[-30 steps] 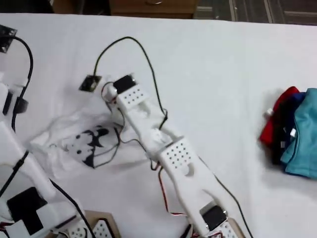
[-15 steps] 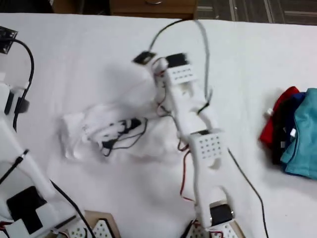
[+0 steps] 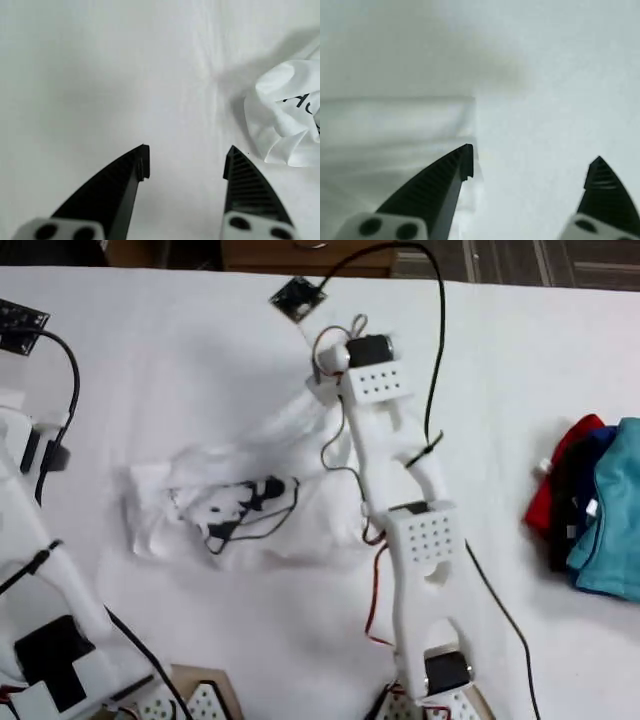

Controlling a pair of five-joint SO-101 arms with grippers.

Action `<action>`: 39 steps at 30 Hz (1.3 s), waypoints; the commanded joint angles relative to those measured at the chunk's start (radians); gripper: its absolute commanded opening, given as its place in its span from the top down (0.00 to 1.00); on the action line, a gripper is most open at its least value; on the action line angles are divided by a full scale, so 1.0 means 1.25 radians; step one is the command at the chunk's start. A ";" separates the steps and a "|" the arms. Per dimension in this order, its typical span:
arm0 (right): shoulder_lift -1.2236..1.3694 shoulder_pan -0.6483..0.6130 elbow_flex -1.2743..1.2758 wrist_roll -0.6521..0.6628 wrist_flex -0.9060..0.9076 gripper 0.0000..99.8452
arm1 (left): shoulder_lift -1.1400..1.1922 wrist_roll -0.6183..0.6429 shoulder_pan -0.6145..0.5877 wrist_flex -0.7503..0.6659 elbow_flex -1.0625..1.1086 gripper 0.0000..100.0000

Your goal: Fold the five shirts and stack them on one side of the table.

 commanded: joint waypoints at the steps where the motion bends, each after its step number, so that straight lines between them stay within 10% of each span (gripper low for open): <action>1: 0.033 -0.010 -0.031 -0.064 -0.071 0.63 | 0.000 0.007 0.005 0.000 -0.001 0.74; 21: 0.145 -0.017 -0.031 -0.064 -0.057 0.63 | -0.007 0.007 -0.004 0.029 -0.007 0.74; 28: 0.131 0.002 -0.123 -0.069 0.057 1.00 | -0.007 0.007 -0.005 0.029 -0.006 0.74; 39: 0.019 0.004 -0.476 -0.069 0.374 0.98 | 0.000 0.007 0.000 -0.065 0.137 0.74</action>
